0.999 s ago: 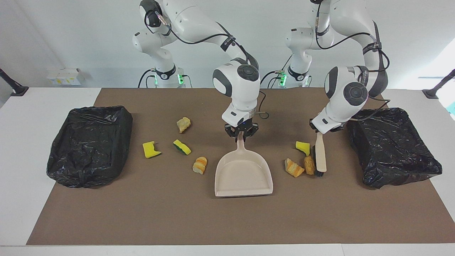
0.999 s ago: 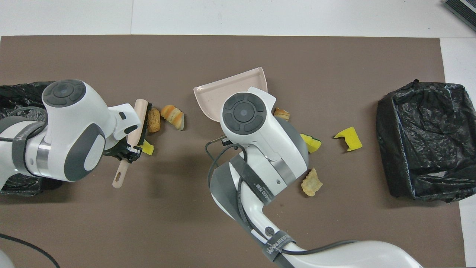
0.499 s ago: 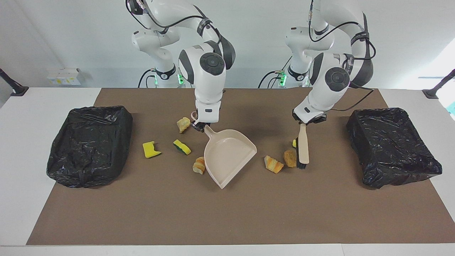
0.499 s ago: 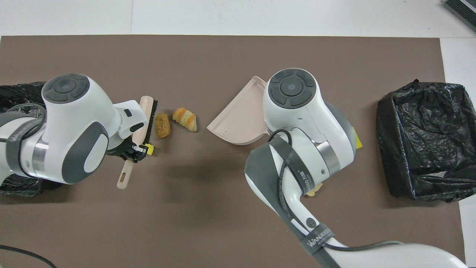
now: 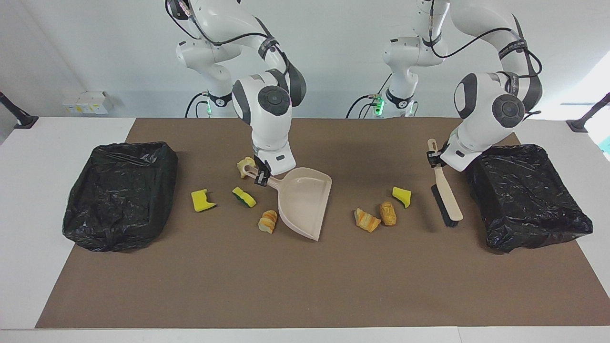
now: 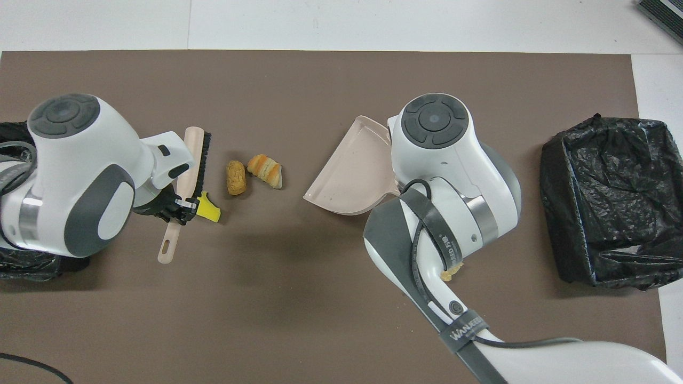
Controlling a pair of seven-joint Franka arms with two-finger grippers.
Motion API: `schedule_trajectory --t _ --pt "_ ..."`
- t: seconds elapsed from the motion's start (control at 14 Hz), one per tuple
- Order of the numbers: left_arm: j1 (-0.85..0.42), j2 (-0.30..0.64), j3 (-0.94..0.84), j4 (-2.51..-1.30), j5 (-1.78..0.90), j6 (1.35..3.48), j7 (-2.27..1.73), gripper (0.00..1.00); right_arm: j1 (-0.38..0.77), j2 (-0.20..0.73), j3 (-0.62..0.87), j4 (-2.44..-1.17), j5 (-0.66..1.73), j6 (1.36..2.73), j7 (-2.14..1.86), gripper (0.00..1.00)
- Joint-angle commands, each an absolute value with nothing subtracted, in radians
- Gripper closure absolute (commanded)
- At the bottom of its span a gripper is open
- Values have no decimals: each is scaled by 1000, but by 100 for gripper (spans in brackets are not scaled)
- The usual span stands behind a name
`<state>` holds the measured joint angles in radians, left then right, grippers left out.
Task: Sweep and dump trash in bin
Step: 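Sweep the bread pieces into the dustpan with the left gripper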
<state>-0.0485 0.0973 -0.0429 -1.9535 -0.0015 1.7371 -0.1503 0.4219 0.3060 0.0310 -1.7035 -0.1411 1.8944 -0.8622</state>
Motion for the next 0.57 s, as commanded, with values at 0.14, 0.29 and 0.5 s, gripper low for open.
schedule_trajectory --t 0.14,0.29,0.5 --pt "-107 60 -57 -2115 -15 1877 -267 100 430 265 35 -1812 -192 1996 -986 100" --pt "-161 71 -57 -2135 -34 1933 -270 100 430 265 35 -1813 -192 2002 -988 100" --pt "-248 84 -57 -2145 -90 1997 -302 100 430 264 35 -1821 -192 2002 -986 100"
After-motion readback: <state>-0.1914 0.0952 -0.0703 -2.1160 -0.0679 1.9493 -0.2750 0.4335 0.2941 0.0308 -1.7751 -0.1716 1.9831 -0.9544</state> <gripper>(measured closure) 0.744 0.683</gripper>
